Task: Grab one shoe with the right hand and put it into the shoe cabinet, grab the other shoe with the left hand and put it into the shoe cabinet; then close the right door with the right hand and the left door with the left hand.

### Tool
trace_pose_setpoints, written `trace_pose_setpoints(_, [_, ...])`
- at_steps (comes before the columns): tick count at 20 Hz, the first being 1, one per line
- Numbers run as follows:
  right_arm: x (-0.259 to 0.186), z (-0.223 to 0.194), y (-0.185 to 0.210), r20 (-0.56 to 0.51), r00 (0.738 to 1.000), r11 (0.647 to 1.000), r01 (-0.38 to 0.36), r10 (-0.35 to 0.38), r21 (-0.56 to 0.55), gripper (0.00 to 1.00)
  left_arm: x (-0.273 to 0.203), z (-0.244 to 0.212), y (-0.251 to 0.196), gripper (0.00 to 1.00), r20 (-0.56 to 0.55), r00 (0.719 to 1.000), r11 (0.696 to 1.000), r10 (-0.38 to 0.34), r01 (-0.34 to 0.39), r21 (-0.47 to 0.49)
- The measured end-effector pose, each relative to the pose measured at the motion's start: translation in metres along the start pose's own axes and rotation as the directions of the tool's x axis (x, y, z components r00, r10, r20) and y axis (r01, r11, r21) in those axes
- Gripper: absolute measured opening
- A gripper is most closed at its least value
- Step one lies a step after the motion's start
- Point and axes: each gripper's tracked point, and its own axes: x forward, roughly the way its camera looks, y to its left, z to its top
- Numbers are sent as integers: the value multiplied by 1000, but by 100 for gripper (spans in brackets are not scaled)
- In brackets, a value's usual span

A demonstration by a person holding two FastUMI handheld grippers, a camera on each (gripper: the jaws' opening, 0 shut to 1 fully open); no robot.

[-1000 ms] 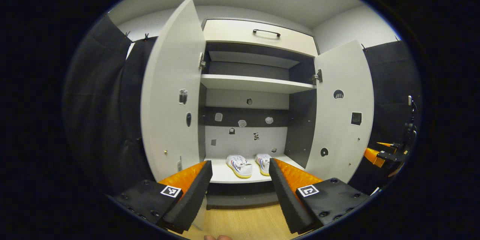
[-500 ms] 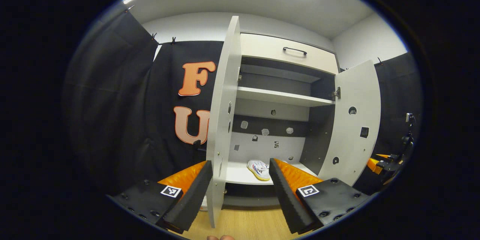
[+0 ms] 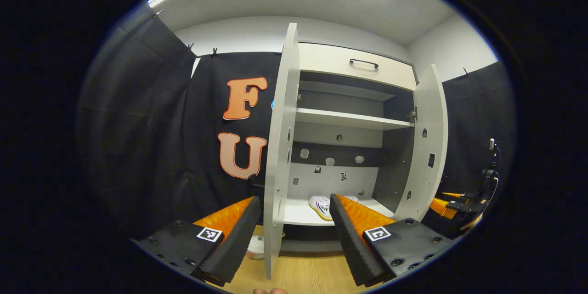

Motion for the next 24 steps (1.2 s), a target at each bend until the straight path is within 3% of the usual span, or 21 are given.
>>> trace_pose_setpoints(4, [25,-3,32,3,999,999,-48,48,21,81,-2,3,11,96,1,1000,999,31,-31,16])
trace_pose_setpoints(5, [33,-6,43,1,998,998,-59,59,18,93,-3,3,15,97,0,999,999,37,-37,16])
trace_pose_setpoints(9, [71,-17,67,-19,1000,999,-20,20,-31,93,-16,1,41,96,-2,997,996,82,-82,31])
trace_pose_setpoints(10, [78,-18,73,-18,1000,999,-14,14,-36,87,-18,1,49,96,-2,995,995,96,-96,36])
trace_pose_setpoints(11, [83,-19,77,-20,1000,999,-6,6,-39,93,-22,1,58,96,-1,994,993,111,-111,39])
trace_pose_setpoints(14, [88,-16,74,3,1000,999,29,-29,-32,91,-29,0,82,96,5,989,989,146,-146,32])
trace_pose_setpoints(20, [99,-23,74,-19,998,998,59,-59,-18,91,-26,-16,111,97,-7,990,990,141,-141,7])
trace_pose_setpoints(24, [107,-24,76,-19,997,997,71,-71,-21,91,-6,-45,112,96,-50,994,995,96,-96,-7])
